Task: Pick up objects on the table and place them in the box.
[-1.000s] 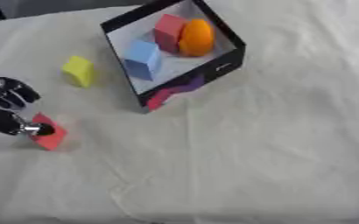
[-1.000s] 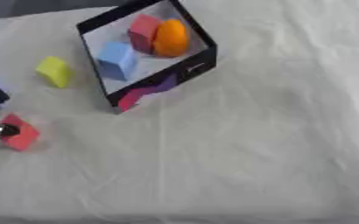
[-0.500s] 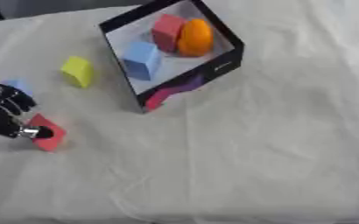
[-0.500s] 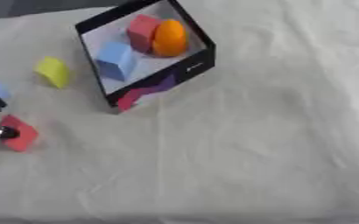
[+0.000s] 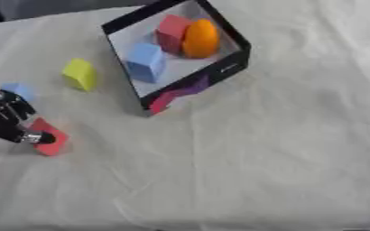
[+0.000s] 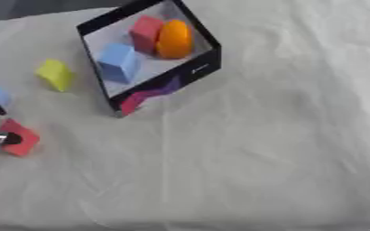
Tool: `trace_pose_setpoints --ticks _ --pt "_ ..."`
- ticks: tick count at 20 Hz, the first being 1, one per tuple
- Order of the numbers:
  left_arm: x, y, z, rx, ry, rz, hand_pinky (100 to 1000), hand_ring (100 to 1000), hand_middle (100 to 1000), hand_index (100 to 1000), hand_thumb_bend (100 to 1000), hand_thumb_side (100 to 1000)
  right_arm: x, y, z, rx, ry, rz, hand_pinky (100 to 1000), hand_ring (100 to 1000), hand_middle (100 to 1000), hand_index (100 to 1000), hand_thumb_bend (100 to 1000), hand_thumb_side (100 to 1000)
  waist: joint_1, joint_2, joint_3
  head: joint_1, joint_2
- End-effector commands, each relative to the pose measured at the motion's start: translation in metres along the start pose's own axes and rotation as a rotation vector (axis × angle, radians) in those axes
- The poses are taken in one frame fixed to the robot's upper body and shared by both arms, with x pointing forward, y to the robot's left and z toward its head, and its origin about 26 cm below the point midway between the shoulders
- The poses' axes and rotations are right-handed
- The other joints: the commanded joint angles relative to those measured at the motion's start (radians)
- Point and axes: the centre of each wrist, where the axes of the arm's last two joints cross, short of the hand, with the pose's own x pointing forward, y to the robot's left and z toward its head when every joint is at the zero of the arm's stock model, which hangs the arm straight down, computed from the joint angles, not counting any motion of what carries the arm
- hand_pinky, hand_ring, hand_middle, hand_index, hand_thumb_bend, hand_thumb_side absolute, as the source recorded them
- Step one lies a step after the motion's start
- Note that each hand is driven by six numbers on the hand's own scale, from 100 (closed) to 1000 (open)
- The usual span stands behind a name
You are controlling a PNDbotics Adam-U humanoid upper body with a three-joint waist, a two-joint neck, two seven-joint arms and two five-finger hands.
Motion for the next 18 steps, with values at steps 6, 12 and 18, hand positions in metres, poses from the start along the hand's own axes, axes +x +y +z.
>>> trace_pose_setpoints --ticks 6,12,18 --pt "0.0029 0.0085 0.0007 0.012 0.003 -0.019 822 708 618 737 749 372 0.0083 -0.004 -0.0052 0.005 -0.029 0.023 769 786 750 874 100 641 0.012 -0.012 -0.001 0.009 0.002" --pt "0.001 0.0064 -0.0006 0.005 0.012 -0.031 822 708 619 742 744 378 0.0082 -0.0041 -0.005 0.006 -0.029 0.023 770 786 749 874 100 657 0.012 -0.012 -0.001 0.016 0.002" --pt "-0.0025 0.0055 -0.0036 0.002 0.023 -0.035 823 713 623 781 736 384 0.0081 -0.0044 -0.0051 0.006 -0.03 0.023 770 787 749 874 100 662 0.011 -0.012 -0.002 0.008 0.0"
